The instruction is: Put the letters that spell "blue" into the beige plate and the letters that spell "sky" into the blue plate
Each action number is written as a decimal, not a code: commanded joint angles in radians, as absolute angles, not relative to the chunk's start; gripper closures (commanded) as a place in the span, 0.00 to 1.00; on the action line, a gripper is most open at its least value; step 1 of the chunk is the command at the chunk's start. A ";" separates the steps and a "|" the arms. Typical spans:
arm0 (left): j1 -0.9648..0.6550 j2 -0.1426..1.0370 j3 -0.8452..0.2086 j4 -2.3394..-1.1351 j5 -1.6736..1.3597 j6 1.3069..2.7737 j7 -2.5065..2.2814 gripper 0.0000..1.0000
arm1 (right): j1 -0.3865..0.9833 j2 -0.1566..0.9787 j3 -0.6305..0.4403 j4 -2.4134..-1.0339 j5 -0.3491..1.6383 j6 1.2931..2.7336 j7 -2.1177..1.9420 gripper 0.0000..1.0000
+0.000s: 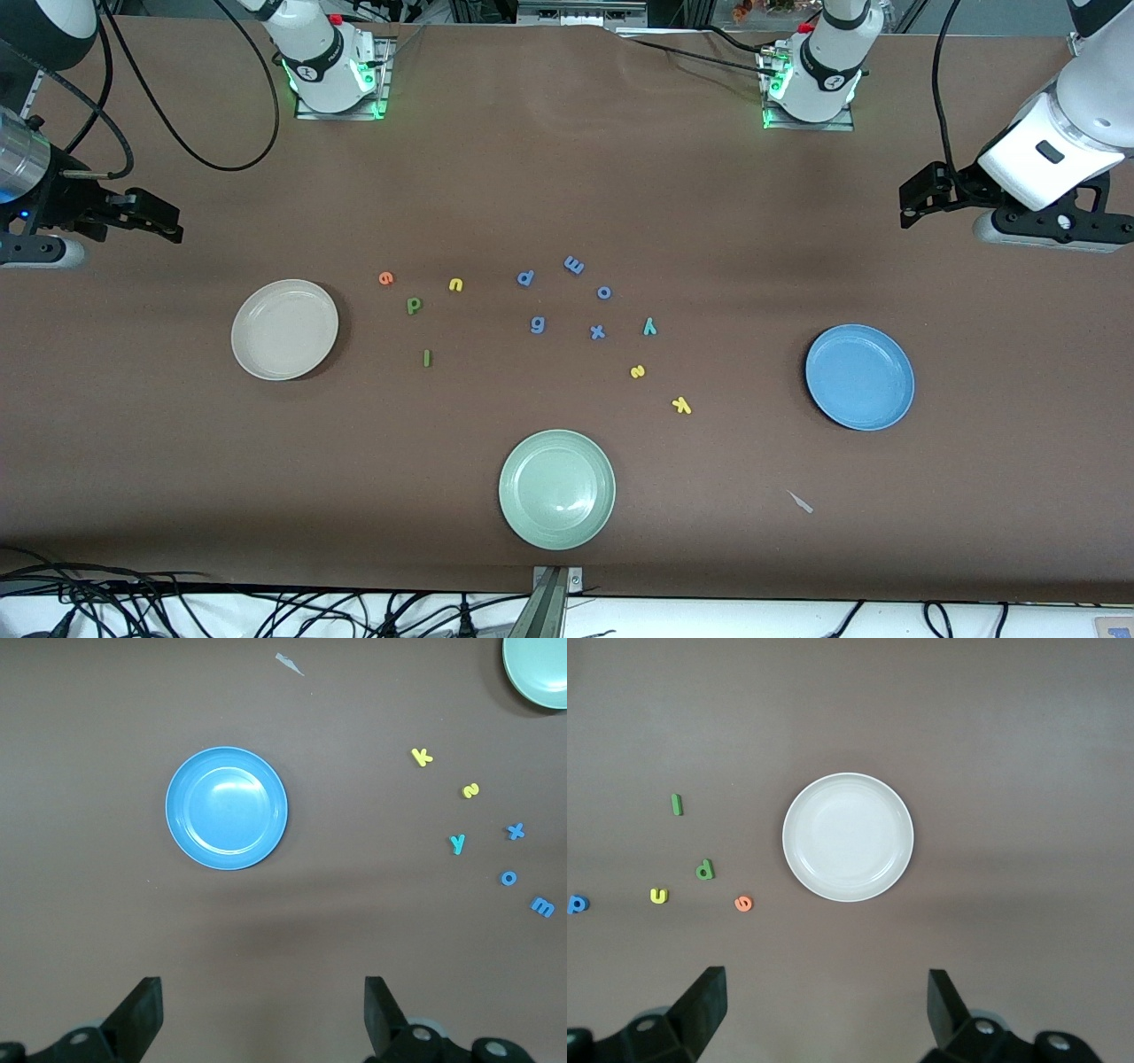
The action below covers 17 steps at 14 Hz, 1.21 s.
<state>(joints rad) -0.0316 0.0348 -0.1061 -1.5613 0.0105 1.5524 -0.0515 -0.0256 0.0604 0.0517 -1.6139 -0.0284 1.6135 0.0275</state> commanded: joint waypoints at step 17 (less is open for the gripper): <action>-0.014 0.046 -0.094 -1.540 0.049 1.546 -0.051 0.00 | -0.035 0.054 0.055 -1.612 -0.014 1.608 0.011 0.00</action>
<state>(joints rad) -0.0166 0.0354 -0.0904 -1.5613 0.0188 1.5524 -0.0515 -0.0256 0.0604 0.0517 -1.6139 -0.0284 1.6134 0.0275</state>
